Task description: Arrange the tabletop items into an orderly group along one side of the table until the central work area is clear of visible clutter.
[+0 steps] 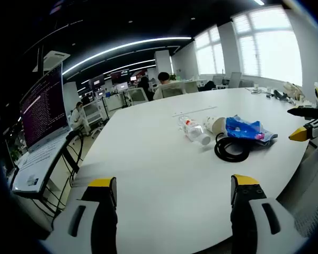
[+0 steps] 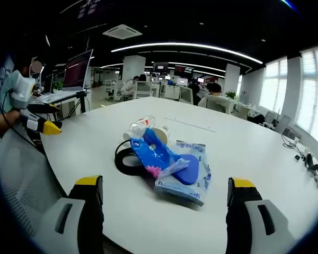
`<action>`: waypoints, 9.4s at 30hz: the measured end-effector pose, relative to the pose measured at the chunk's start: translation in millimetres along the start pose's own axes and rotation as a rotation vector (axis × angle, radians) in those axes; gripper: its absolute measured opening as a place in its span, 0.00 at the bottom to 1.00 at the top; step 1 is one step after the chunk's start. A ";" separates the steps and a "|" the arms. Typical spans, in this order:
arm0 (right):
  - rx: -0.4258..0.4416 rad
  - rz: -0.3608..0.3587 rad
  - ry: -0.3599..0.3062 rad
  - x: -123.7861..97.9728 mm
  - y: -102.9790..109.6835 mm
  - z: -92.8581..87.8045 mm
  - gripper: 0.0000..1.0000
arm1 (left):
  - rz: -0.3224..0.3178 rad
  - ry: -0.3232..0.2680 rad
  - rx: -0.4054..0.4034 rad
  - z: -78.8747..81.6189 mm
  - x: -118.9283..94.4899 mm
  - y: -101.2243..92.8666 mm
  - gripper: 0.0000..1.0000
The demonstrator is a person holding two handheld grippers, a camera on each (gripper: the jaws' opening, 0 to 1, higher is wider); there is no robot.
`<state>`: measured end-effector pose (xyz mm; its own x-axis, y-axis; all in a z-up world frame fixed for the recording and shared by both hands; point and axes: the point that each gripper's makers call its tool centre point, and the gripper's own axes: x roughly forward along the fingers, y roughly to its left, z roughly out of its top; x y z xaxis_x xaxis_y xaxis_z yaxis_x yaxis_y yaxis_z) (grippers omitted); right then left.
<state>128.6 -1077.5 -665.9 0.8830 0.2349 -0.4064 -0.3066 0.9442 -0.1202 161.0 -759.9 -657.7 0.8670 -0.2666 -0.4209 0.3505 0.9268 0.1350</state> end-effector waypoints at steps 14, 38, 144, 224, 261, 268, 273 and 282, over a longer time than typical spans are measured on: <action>0.000 -0.001 0.022 -0.7 0.2 -3.8 0.94 | 0.002 -0.003 -0.003 0.8 -0.6 0.6 0.84; 0.015 -0.012 0.033 -1.6 -2.0 -5.9 0.93 | 0.009 0.015 0.018 -2.7 -1.0 2.2 0.83; -0.228 0.212 -0.030 76.8 36.9 67.8 0.87 | -0.164 -0.065 0.078 56.0 25.3 22.3 0.97; -0.014 0.133 0.094 231.9 114.5 39.1 0.36 | -0.185 -0.057 -0.046 18.9 89.8 44.9 0.93; 0.128 0.094 0.098 213.1 106.8 72.1 0.19 | -0.241 -0.046 0.079 22.4 104.2 24.1 0.83; 0.109 0.099 0.039 205.7 106.3 90.5 0.18 | -0.300 -0.084 -0.045 38.3 112.0 16.4 0.82; 0.104 0.111 0.012 200.8 107.4 100.7 0.18 | -0.316 -0.107 -0.067 48.4 117.9 11.5 0.81; 0.117 0.146 -0.009 194.4 112.2 114.7 0.18 | -0.365 -0.109 0.026 58.6 133.2 -13.1 0.78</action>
<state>306.6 -899.4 -654.5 0.8356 0.3728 -0.4034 -0.3886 0.9203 0.0457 292.7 -823.1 -663.0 0.7158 -0.6056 -0.3477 0.6506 0.7592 0.0168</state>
